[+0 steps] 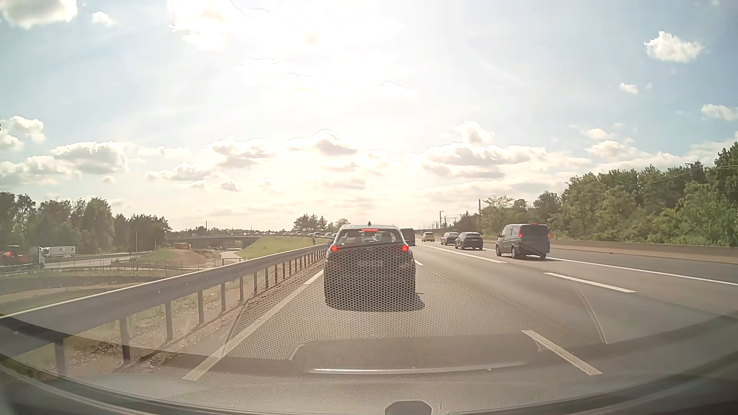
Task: Follow the waypoints while adhering to traffic rules and regulations
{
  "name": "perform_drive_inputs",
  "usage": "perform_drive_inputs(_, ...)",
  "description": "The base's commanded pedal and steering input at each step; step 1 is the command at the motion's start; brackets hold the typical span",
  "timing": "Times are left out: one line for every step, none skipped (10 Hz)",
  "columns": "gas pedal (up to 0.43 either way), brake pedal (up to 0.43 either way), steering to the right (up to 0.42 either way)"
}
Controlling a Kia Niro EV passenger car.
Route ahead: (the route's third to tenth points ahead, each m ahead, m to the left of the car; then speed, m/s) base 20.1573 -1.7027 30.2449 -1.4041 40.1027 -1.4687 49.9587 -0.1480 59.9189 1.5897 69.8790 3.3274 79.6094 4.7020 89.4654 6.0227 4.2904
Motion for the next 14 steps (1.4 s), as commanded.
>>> perform_drive_inputs(0.0,0.0,-0.004)
perform_drive_inputs(0.0,0.0,-0.004)
perform_drive_inputs(0.0,0.0,-0.004)
perform_drive_inputs(0.0,0.0,-0.004)
perform_drive_inputs(0.0,0.0,-0.004)
perform_drive_inputs(0.0,0.0,-0.004)
perform_drive_inputs(0.0,0.0,-0.004)
perform_drive_inputs(0.0,0.006,-0.003)
perform_drive_inputs(0.0,0.018,-0.003)
perform_drive_inputs(0.0,0.037,-0.003)
perform_drive_inputs(0.0,0.055,-0.003)
perform_drive_inputs(0.0,0.061,-0.003)
perform_drive_inputs(0.0,0.061,-0.003)
perform_drive_inputs(0.0,0.073,-0.003)
